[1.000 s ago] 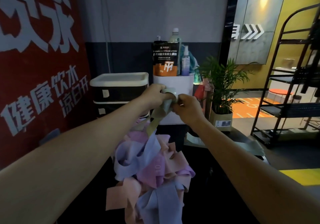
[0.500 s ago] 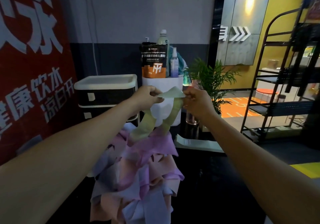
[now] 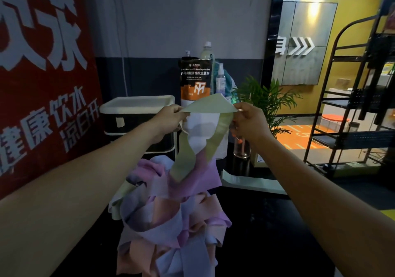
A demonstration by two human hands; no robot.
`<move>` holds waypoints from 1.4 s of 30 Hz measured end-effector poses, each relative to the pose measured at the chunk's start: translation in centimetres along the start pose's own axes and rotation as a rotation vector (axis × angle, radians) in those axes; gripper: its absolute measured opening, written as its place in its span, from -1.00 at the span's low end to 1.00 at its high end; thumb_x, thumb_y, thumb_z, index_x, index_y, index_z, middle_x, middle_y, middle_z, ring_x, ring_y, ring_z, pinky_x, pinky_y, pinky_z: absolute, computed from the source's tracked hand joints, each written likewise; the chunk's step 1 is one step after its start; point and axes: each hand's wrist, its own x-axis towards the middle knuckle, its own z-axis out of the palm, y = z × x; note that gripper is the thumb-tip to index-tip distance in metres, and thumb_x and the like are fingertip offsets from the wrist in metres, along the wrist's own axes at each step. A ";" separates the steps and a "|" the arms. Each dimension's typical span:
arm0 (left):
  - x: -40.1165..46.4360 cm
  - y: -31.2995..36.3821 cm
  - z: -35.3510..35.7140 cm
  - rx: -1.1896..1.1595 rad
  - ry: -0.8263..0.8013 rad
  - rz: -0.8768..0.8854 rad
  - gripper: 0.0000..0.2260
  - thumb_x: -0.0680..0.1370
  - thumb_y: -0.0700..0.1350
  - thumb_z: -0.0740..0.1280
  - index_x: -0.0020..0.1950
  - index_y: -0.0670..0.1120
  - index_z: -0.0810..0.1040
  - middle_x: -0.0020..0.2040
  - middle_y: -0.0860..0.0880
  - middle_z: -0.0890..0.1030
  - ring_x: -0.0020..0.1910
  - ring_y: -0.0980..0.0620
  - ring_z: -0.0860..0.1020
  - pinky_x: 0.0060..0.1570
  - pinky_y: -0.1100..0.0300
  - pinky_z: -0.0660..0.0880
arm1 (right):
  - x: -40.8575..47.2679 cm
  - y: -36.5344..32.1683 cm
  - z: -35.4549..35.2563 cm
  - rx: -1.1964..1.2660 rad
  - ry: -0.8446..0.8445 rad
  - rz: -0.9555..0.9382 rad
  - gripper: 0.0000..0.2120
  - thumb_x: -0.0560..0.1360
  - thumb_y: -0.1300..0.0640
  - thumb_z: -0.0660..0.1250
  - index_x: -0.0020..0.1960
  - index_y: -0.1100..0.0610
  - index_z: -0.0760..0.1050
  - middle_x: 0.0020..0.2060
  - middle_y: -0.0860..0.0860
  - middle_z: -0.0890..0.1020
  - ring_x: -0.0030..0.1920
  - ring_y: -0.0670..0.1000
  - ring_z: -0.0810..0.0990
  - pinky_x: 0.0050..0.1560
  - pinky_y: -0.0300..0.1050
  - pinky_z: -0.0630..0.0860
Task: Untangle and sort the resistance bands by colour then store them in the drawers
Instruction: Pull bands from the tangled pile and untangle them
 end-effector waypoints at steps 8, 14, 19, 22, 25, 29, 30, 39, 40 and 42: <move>-0.6 0.0 -1.0 0.027 -0.079 -0.018 -0.74 0.42 -0.05 0.46 -0.03 -0.10 0.44 -0.21 0.04 0.49 -0.20 0.10 0.42 -0.20 0.22 0.35 | 0.0 -0.8 -0.2 0.006 0.002 0.184 -0.73 0.57 0.34 0.05 -0.19 0.15 0.45 -0.30 0.13 0.49 -0.32 0.08 0.46 -0.36 -0.13 0.41; -0.8 -0.9 -2.4 -0.013 -0.075 -0.042 -0.79 0.42 -0.03 0.46 -0.13 -0.06 0.46 -0.21 0.02 0.52 -0.17 0.07 0.42 -0.11 0.17 0.35 | -1.4 -1.1 -1.8 -0.259 -0.111 0.095 -0.79 0.52 0.29 0.22 -0.12 0.46 0.50 -0.30 0.17 0.44 -0.31 0.07 0.41 -0.33 -0.14 0.37; -1.1 -1.1 -2.0 -0.091 -0.116 -0.032 -0.90 0.45 -0.14 0.43 -0.11 -0.08 0.53 -0.23 -0.01 0.56 -0.20 0.06 0.49 -0.16 0.23 0.42 | -1.3 -2.3 -3.0 -0.226 -0.056 0.083 -0.84 0.52 0.25 0.26 -0.06 0.35 0.54 -0.28 0.05 0.45 -0.36 -0.04 0.43 -0.50 -0.30 0.38; -1.6 -1.2 -1.6 -0.108 -0.176 -0.060 -0.91 0.48 -0.25 0.36 -0.11 -0.09 0.49 -0.32 0.03 0.57 -0.32 0.14 0.51 -0.31 0.30 0.43 | -1.3 -2.4 -4.0 -0.304 -0.045 0.069 -0.86 0.48 0.22 0.30 -0.10 0.30 0.57 -0.27 0.03 0.48 -0.31 -0.05 0.43 -0.34 -0.21 0.38; -2.1 -1.7 -1.0 -0.028 -0.283 -0.124 -0.94 0.45 -0.25 0.36 -0.13 -0.13 0.50 -0.42 0.05 0.48 -0.47 0.14 0.37 -0.50 0.32 0.27 | -1.7 -1.6 -5.0 -0.451 -0.061 0.075 -0.88 0.47 0.20 0.33 -0.12 0.26 0.58 -0.31 -0.01 0.50 -0.30 -0.07 0.43 -0.31 -0.21 0.36; -2.4 -2.3 -0.5 0.198 -0.347 -0.132 -0.79 0.40 -0.12 0.43 -0.02 -0.16 0.58 -0.35 0.05 0.44 -0.35 0.08 0.32 -0.39 0.23 0.23 | -2.7 -0.5 -5.6 -0.526 -0.083 0.104 -0.87 0.46 0.19 0.33 -0.17 0.25 0.58 -0.32 0.01 0.51 -0.31 -0.05 0.43 -0.35 -0.22 0.33; -2.5 -2.4 -0.2 0.212 -0.336 -0.129 -0.81 0.44 -0.13 0.42 0.00 -0.16 0.58 -0.32 0.04 0.45 -0.32 0.08 0.34 -0.36 0.22 0.26 | -3.0 -0.3 -5.6 -0.512 -0.087 0.121 -0.88 0.47 0.20 0.33 -0.21 0.22 0.58 -0.32 0.01 0.51 -0.31 -0.06 0.43 -0.35 -0.23 0.34; -2.8 -4.1 2.2 0.111 -0.262 -0.200 -0.66 0.44 0.11 0.40 -0.07 -0.18 0.55 -0.32 -0.01 0.43 -0.30 0.04 0.38 -0.22 0.19 0.36 | -4.8 1.3 -5.5 -0.388 -0.191 0.279 -0.90 0.50 0.22 0.31 -0.09 0.26 0.55 -0.33 0.04 0.43 -0.36 -0.05 0.36 -0.46 -0.28 0.30; -2.8 -4.0 2.1 0.124 -0.258 -0.208 -0.67 0.44 0.13 0.39 -0.11 -0.15 0.53 -0.29 -0.01 0.44 -0.24 0.03 0.39 -0.19 0.18 0.36 | -5.0 1.6 -5.6 -0.402 -0.206 0.286 -0.88 0.51 0.22 0.31 -0.07 0.27 0.56 -0.31 0.04 0.44 -0.34 -0.05 0.37 -0.42 -0.26 0.30; -2.8 -4.0 1.9 0.147 -0.254 -0.236 -0.65 0.44 0.17 0.36 -0.08 -0.12 0.53 -0.12 -0.03 0.49 -0.04 0.00 0.42 -0.04 0.15 0.36 | -5.3 2.1 -5.7 -0.391 -0.222 0.296 -0.89 0.51 0.22 0.32 -0.07 0.27 0.56 -0.29 0.04 0.46 -0.31 -0.06 0.38 -0.42 -0.29 0.33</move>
